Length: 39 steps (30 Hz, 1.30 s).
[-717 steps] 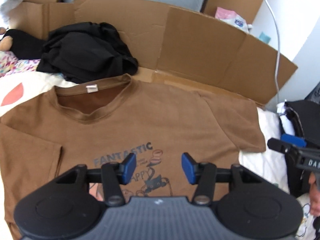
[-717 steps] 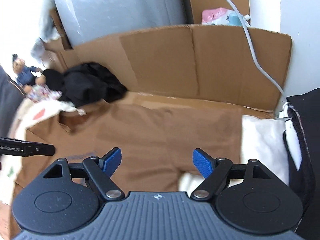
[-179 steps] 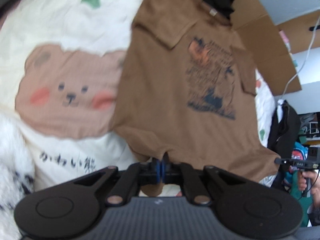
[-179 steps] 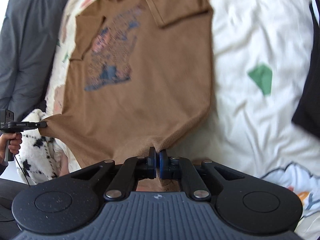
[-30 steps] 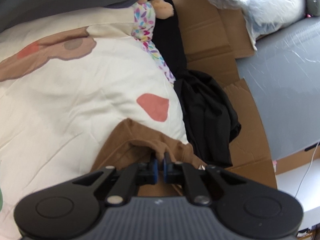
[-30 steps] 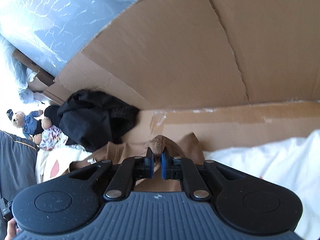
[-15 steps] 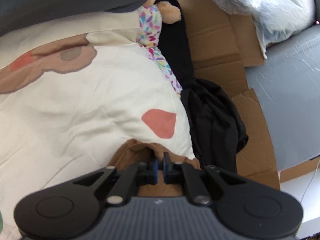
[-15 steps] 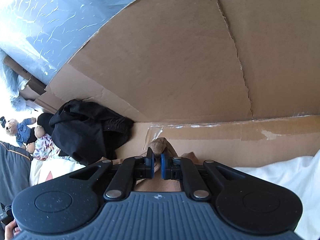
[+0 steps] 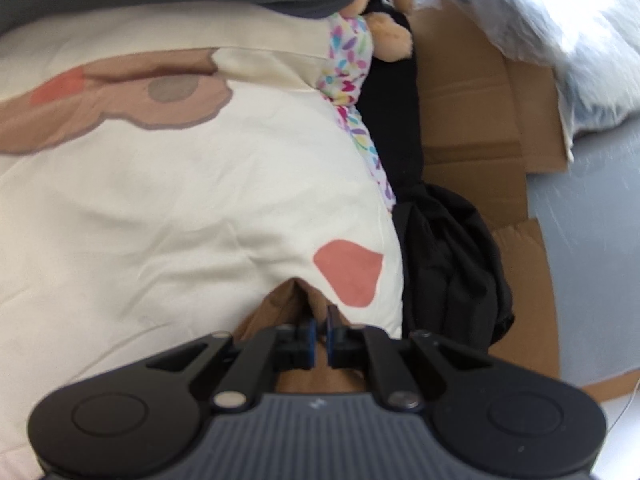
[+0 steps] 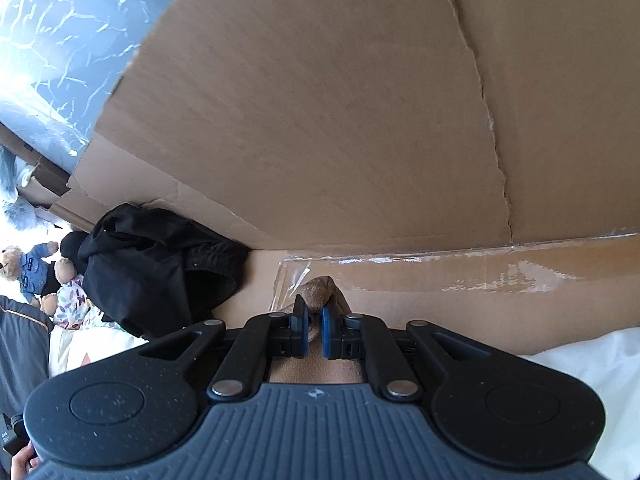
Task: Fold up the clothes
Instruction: 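Open both grippers and release the folded hem, then grasp the folded shirt edge again with both grippers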
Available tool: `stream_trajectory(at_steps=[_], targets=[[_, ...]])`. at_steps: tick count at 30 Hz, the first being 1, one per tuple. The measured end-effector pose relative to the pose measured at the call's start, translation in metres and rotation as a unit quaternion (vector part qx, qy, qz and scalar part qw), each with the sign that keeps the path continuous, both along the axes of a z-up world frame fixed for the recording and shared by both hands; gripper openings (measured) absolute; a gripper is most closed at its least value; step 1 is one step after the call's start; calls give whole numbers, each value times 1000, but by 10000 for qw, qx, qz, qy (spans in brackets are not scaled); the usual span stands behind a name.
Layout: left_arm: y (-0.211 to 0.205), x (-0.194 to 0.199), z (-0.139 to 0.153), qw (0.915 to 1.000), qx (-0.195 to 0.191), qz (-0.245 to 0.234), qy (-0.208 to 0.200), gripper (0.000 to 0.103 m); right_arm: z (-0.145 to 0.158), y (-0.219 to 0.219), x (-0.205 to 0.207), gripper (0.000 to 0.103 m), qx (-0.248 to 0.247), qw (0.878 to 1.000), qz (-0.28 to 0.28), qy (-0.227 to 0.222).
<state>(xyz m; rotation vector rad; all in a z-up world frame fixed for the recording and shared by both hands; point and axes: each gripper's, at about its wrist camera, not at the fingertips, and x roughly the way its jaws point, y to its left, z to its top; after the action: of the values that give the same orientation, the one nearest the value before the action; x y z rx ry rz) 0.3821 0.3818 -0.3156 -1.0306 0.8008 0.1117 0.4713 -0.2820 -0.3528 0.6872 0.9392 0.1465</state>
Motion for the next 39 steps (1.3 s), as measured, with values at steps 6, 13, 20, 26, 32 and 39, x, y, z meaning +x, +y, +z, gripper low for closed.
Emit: stream_trajectory(at_steps=[6, 13, 20, 26, 32, 39], targets=[[3, 2, 9, 9994, 276, 15, -198, 12, 4, 1, 3, 16, 193, 9995, -87, -237], [2, -2, 32, 9937, 1010, -66, -472, 30, 16, -9, -6, 43, 208, 9977, -177, -626], [-23, 5, 44, 9693, 2272, -864, -381, 41, 21, -7, -7, 43, -601, 9966, 45, -558], [-37, 9, 42, 9552, 2672, -1194, -437, 57, 18, 2, 1, 44, -1037, 9929, 345, -475], [-42, 16, 29, 9517, 2756, -1325, -291, 58, 9, 13, 12, 51, -1285, 9894, 542, -397], [-44, 15, 21, 9416, 3012, -1483, -280, 7, -3, 22, 13, 21, -1398, 9860, 771, -475]])
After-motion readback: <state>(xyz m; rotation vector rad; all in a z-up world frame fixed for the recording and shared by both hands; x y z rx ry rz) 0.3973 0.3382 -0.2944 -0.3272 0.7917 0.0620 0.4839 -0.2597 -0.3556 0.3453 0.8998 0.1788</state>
